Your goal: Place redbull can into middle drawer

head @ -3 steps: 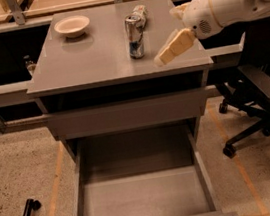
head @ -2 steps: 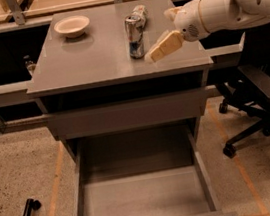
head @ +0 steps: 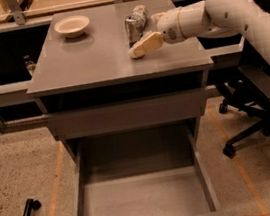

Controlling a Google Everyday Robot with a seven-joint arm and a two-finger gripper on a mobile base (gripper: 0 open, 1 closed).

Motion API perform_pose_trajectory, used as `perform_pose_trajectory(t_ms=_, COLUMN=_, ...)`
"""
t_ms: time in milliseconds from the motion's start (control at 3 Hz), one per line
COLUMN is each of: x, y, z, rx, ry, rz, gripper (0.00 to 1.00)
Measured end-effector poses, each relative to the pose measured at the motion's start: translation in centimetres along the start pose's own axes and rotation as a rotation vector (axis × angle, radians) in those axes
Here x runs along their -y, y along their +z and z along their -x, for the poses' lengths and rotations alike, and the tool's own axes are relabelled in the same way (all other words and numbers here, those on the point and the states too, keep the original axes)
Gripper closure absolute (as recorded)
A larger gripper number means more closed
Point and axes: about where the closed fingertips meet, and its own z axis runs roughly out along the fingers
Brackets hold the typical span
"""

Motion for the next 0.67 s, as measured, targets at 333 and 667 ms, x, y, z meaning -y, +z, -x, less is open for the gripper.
perform_pose_trajectory(t_ms=333, x=1.8, y=3.3, z=-0.1, rx=0.040, ry=0.039, rz=-0.008, gripper=0.00)
perform_pose_trajectory(t_ms=667, x=3.0, y=5.2, z=-0.4, rx=0.071, ry=0.068, rz=-0.011, gripper=0.17)
